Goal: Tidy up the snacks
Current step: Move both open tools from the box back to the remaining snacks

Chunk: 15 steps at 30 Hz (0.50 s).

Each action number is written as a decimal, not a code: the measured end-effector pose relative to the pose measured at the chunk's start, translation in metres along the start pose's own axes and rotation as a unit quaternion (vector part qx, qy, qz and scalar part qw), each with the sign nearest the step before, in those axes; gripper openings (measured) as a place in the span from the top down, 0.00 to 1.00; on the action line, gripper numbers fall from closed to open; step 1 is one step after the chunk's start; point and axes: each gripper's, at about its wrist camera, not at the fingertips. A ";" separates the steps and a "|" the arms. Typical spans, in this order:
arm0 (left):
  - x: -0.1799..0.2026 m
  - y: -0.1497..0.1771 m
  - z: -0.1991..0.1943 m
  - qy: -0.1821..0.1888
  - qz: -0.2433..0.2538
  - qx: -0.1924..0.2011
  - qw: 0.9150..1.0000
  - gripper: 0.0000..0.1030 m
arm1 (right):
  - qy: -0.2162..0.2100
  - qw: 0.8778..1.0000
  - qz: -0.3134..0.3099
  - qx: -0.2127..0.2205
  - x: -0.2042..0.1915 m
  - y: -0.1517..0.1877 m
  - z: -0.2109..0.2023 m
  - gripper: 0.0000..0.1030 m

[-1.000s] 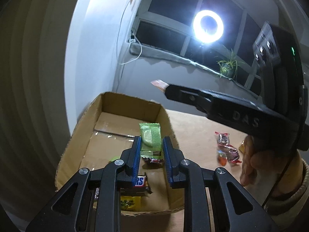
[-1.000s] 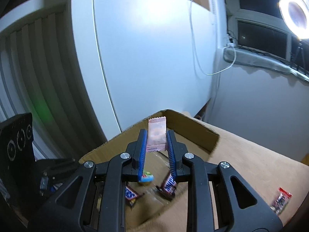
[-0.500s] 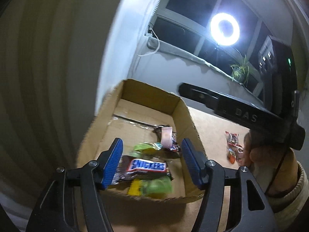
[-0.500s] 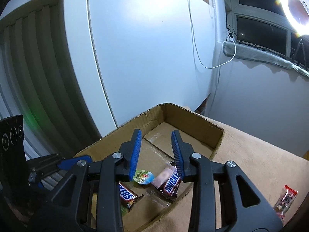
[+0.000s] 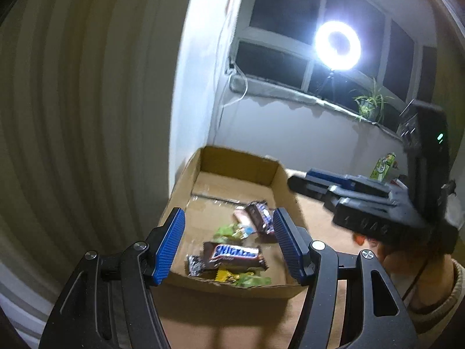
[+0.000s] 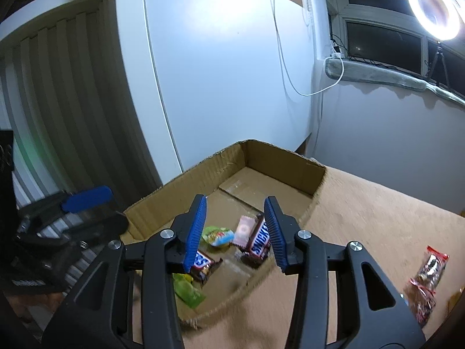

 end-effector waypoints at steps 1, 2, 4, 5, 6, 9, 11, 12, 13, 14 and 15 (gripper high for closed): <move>0.003 -0.001 -0.003 0.000 0.005 0.004 1.000 0.35 | 0.000 1.000 0.001 0.000 0.001 0.001 -0.002 0.58; 0.006 -0.003 -0.006 -0.003 0.010 0.008 1.000 0.34 | 0.001 1.000 0.002 0.001 0.002 0.003 -0.004 0.58; 0.010 -0.004 -0.010 -0.007 0.017 0.014 1.000 0.34 | 0.001 1.000 0.003 0.003 0.002 0.005 -0.009 0.58; 0.012 -0.004 -0.012 -0.007 0.019 0.015 1.000 0.34 | 0.001 1.000 0.004 0.005 0.002 0.005 -0.011 0.58; 0.013 -0.005 -0.013 -0.008 0.020 0.017 1.000 0.34 | 0.000 1.000 0.005 0.006 0.003 0.006 -0.013 0.58; 0.016 -0.004 -0.015 -0.010 0.023 0.018 1.000 0.34 | -0.002 1.000 0.005 0.009 0.002 0.006 -0.016 0.58; 0.019 -0.003 -0.013 -0.011 0.026 0.017 0.999 0.34 | -0.004 1.000 0.005 0.011 0.001 0.007 -0.018 0.58; 0.019 -0.002 -0.013 -0.011 0.026 0.016 0.999 0.34 | -0.005 1.000 0.005 0.011 0.001 0.007 -0.018 0.58; 0.018 -0.002 -0.013 -0.010 0.025 0.016 0.999 0.34 | -0.005 1.000 0.004 0.011 0.000 0.008 -0.018 0.57; 0.019 -0.001 -0.014 -0.010 0.025 0.016 1.000 0.34 | -0.006 1.000 0.004 0.009 -0.001 0.009 -0.017 0.57; 0.018 0.000 -0.015 -0.011 0.024 0.017 1.000 0.34 | -0.007 1.000 0.003 0.007 -0.002 0.010 -0.017 0.57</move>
Point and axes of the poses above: each gripper's, at about its wrist camera, not at the fingertips, and z roughly the way its jaws point, x to its right, y to its underside, and after that the axes turned 2 degrees about x, right-handed
